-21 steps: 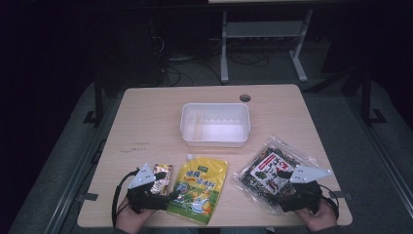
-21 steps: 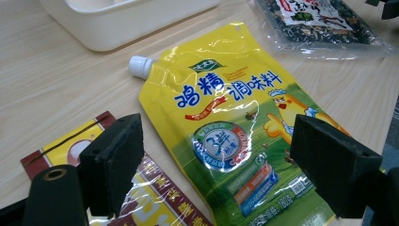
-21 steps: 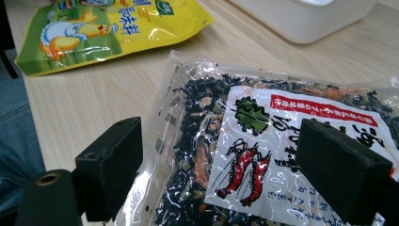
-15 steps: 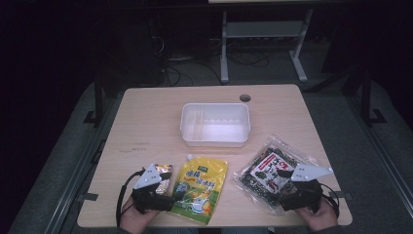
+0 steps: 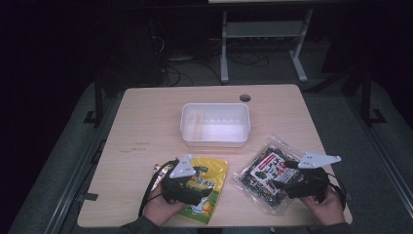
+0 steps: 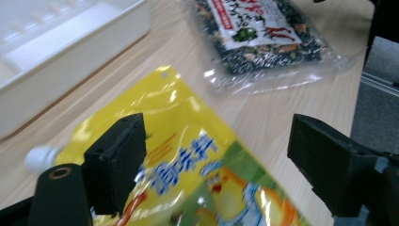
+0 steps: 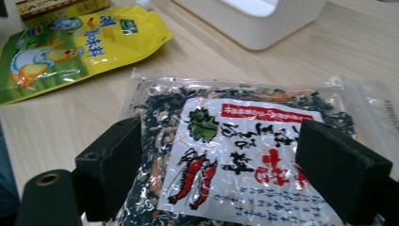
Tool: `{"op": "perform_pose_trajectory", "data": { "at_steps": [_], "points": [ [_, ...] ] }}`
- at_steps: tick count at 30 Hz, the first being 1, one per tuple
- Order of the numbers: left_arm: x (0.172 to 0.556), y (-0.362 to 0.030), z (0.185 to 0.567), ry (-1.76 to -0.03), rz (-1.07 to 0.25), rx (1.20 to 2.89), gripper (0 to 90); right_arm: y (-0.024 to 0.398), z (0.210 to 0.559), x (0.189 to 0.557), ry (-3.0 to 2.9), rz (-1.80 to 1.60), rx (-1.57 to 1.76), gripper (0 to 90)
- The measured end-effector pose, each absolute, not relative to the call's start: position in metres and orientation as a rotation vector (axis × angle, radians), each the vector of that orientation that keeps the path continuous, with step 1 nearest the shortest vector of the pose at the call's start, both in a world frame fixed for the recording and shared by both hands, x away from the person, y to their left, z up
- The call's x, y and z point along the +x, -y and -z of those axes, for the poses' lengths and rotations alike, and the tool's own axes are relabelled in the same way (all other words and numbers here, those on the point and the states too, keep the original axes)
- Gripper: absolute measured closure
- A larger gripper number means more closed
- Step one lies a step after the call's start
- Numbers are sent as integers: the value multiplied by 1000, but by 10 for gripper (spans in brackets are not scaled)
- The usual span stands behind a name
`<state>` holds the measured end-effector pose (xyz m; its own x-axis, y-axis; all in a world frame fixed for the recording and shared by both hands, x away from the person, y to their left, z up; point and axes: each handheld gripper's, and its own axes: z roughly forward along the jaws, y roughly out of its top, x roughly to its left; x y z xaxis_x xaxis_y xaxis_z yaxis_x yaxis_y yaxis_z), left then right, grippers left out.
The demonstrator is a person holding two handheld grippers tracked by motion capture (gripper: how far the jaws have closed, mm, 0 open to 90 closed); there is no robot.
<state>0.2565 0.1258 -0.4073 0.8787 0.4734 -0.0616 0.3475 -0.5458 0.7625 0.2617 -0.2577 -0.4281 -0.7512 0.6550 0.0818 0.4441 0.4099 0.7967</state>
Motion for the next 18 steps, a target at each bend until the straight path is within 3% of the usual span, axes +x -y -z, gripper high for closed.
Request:
{"op": "perform_pose_trajectory", "data": {
  "at_steps": [11,18],
  "points": [
    [273,-67,401,-530,-98,2282,249,289,416,293,-2396,-1233,1173,183],
    [283,-31,399,-493,-85,2327,328,314,415,310,-2358,-1157,1329,244]
  ]
}}
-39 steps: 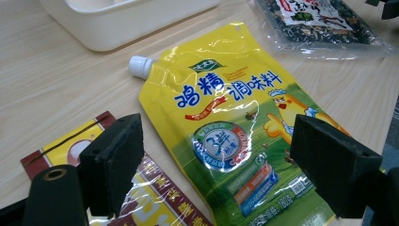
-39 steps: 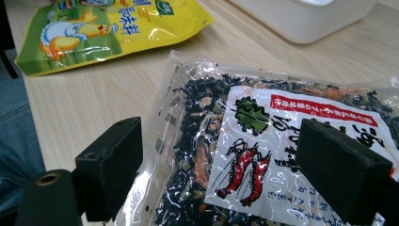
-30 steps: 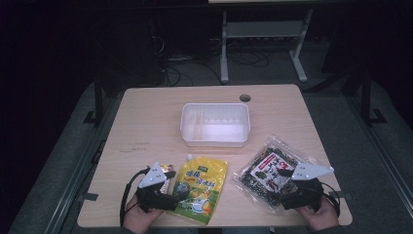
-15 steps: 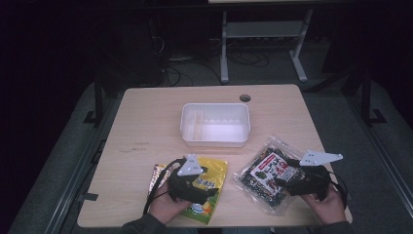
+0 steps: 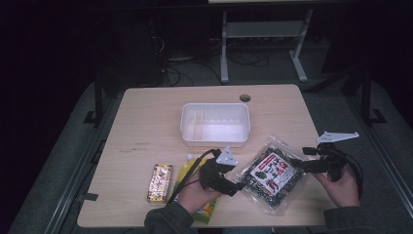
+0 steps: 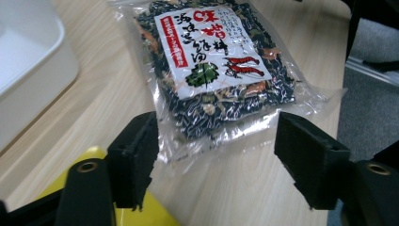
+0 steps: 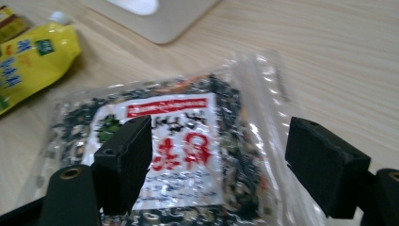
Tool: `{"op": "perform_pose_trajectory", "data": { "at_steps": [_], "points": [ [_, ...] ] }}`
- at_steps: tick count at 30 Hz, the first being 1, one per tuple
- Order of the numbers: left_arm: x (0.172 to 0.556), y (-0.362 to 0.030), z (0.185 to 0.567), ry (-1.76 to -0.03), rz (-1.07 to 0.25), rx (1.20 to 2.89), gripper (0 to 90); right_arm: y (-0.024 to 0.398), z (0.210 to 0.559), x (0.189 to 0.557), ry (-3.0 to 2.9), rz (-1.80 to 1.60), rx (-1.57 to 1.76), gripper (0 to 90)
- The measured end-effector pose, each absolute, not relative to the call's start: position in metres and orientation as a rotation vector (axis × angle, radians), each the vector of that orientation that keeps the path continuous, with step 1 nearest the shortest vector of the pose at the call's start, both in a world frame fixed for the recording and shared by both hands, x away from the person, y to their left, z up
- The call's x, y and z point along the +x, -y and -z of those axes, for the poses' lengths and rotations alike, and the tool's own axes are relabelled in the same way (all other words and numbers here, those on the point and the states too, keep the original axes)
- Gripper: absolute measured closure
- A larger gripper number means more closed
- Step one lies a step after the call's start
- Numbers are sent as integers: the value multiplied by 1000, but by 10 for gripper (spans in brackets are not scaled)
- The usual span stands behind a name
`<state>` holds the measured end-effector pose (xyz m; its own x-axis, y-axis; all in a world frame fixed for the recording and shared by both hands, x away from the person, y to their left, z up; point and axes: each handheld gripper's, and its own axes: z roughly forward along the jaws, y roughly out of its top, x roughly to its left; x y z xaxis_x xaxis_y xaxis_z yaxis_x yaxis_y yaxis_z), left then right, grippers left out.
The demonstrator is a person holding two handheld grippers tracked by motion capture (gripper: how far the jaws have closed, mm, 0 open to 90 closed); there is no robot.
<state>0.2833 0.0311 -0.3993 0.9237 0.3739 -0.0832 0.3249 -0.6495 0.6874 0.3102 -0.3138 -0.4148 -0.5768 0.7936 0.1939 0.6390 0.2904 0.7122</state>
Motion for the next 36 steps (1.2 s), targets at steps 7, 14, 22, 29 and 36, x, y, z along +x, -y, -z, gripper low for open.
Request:
{"op": "perform_pose_trajectory", "data": {
  "at_steps": [7,14,22,29,36],
  "points": [
    [294,-7,412,-524,-67,2418,399,332,421,319,-2341,-1063,1499,357],
    [300,9,423,-557,-43,2448,500,344,427,322,-2333,-936,1576,403],
    [309,21,432,-577,-32,2499,544,359,433,321,-2299,-890,1654,408],
    [310,25,439,-586,-22,2525,529,370,441,321,-2266,-893,1733,425],
    [310,26,439,-594,-26,2527,526,374,451,321,-2284,-968,1773,541]
  ]
}}
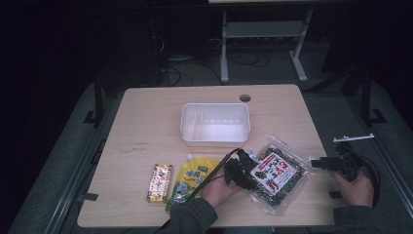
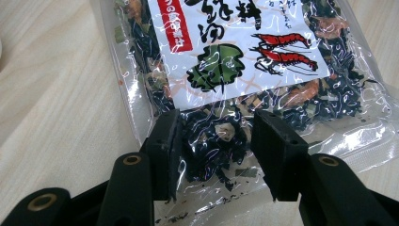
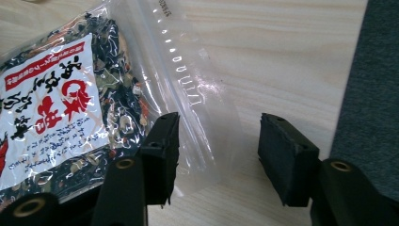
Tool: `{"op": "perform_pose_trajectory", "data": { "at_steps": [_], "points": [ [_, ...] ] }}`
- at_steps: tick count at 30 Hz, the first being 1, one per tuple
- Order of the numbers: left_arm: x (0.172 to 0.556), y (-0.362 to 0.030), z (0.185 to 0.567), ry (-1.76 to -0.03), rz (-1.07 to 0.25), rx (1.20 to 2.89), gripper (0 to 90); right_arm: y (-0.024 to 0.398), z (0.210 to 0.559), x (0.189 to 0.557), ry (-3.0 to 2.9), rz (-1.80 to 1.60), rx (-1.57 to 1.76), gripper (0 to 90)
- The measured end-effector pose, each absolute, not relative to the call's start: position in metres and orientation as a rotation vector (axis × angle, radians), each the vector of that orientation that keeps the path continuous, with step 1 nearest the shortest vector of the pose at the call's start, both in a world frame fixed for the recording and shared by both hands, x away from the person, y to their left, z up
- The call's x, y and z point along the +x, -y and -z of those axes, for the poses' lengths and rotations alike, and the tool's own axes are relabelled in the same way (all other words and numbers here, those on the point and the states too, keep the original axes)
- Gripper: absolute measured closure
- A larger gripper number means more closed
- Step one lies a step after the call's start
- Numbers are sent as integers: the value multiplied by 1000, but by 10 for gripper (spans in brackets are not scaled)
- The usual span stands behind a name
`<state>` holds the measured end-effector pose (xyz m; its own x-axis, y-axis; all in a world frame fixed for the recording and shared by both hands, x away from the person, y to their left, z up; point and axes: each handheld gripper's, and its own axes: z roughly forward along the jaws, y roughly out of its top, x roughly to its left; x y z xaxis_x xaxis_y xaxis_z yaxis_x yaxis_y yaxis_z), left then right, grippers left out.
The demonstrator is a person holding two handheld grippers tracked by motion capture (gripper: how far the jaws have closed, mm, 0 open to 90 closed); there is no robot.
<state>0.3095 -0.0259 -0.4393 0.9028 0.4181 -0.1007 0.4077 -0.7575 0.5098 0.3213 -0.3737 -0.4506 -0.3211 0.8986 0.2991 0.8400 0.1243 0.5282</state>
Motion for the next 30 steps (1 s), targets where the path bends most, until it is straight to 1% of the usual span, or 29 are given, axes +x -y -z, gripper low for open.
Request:
{"op": "perform_pose_trajectory", "data": {
  "at_steps": [7,12,13,19,22,25,28,30],
  "points": [
    [309,26,439,-589,-36,2532,527,370,449,320,-2281,-986,1799,704],
    [309,26,440,-596,-42,2527,526,369,446,317,-2259,-951,1794,857],
    [309,26,440,-599,-39,2525,523,370,445,317,-2254,-952,1791,875],
    [312,25,440,-597,-14,2524,493,367,435,313,-2258,-955,1771,897],
    [314,22,438,-616,-4,2510,455,364,426,310,-2268,-949,1740,898],
    [317,20,436,-631,2,2484,396,362,415,305,-2265,-955,1711,899],
    [321,17,435,-650,33,2449,298,361,404,300,-2252,-962,1678,899],
    [323,16,435,-676,38,2427,265,358,397,297,-2255,-958,1657,899]
  ]
}}
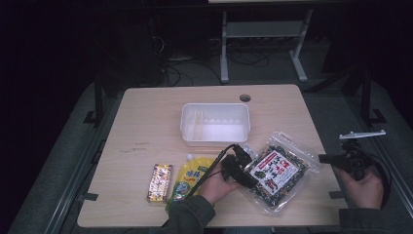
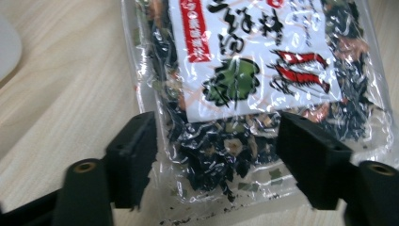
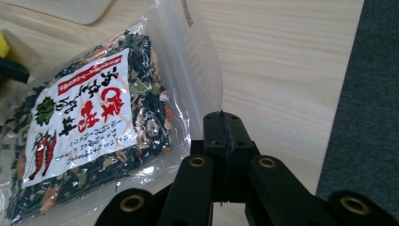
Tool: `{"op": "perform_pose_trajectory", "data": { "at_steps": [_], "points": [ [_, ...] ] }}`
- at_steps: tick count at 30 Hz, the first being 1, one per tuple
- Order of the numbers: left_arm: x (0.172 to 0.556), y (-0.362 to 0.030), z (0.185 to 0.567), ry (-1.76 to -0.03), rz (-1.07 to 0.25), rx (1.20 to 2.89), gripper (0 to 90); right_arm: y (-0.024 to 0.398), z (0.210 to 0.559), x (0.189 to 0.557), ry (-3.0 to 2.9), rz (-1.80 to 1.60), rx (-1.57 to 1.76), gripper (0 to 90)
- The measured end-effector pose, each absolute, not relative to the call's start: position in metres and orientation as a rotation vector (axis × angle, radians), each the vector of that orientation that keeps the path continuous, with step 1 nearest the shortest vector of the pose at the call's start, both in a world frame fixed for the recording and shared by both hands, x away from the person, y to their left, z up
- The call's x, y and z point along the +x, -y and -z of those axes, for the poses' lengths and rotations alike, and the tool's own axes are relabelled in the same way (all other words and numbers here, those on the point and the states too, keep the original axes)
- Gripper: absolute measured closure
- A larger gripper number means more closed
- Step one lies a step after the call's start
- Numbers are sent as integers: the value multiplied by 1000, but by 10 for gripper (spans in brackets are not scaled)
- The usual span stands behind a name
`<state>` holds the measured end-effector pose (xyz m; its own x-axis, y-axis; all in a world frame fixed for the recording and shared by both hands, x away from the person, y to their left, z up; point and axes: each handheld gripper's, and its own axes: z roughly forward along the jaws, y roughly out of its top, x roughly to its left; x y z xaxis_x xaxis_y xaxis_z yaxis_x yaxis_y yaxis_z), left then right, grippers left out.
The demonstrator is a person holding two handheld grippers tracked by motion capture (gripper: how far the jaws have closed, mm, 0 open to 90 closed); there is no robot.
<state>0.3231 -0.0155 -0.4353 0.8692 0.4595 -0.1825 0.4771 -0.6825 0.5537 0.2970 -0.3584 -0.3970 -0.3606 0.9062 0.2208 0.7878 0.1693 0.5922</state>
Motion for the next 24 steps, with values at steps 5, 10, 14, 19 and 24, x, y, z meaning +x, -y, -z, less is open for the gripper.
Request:
{"op": "perform_pose_trajectory", "data": {
  "at_steps": [5,10,14,19,24],
  "points": [
    [330,10,435,-695,95,2407,237,353,382,290,-2260,-974,1607,899],
    [335,7,436,-721,109,2387,229,349,369,283,-2261,-992,1568,898],
    [338,6,438,-721,147,2374,217,344,356,278,-2262,-1032,1518,899],
    [343,5,440,-727,196,2350,196,336,340,272,-2260,-1063,1450,899],
    [348,3,443,-740,281,2326,194,330,328,266,-2266,-1104,1398,899]
  ]
}}
